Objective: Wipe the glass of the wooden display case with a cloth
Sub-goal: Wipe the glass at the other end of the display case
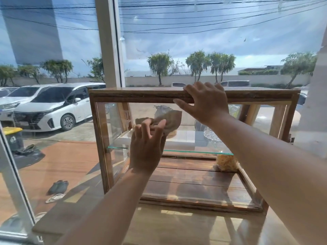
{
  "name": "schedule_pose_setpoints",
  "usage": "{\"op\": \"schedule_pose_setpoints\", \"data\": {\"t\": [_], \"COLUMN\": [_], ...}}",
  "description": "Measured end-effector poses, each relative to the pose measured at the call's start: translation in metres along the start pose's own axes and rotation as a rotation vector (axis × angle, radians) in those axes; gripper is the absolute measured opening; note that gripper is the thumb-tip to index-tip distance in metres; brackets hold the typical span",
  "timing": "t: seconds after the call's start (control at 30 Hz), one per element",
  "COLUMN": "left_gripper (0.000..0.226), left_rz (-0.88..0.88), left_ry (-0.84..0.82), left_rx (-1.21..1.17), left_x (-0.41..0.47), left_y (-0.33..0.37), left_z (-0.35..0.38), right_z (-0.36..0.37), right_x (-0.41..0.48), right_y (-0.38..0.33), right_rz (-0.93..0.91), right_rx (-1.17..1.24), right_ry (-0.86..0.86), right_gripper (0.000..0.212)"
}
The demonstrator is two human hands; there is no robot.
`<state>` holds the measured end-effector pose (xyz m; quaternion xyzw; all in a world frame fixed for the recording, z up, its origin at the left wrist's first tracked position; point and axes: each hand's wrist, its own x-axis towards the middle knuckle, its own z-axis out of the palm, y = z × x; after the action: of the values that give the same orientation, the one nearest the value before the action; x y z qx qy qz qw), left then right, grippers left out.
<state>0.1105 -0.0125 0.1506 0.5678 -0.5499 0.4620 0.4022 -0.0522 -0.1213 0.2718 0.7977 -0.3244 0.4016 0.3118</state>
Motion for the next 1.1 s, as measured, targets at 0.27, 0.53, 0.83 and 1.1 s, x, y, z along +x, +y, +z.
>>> {"op": "schedule_pose_setpoints", "data": {"t": [0.27,0.53,0.83,1.1], "left_gripper": [0.024,0.034,0.028,0.038], "left_rz": [0.022,0.030,0.014,0.036], "left_ry": [0.044,-0.053,0.016,-0.048], "left_rx": [0.104,0.102,0.094,0.072], "left_x": [0.034,0.003,0.033,-0.002], "left_y": [-0.001,0.002,-0.001,-0.008], "left_z": [0.023,0.034,0.027,0.031], "right_z": [-0.003,-0.003,-0.002,-0.005], "right_x": [-0.003,-0.004,-0.003,-0.003], "right_y": [0.009,0.008,0.007,0.005], "right_rz": [-0.109,-0.105,-0.093,-0.060], "right_rx": [-0.048,-0.039,-0.048,0.001], "right_ry": [-0.090,-0.063,-0.088,-0.111], "right_gripper": [0.064,0.062,0.058,0.058]}}
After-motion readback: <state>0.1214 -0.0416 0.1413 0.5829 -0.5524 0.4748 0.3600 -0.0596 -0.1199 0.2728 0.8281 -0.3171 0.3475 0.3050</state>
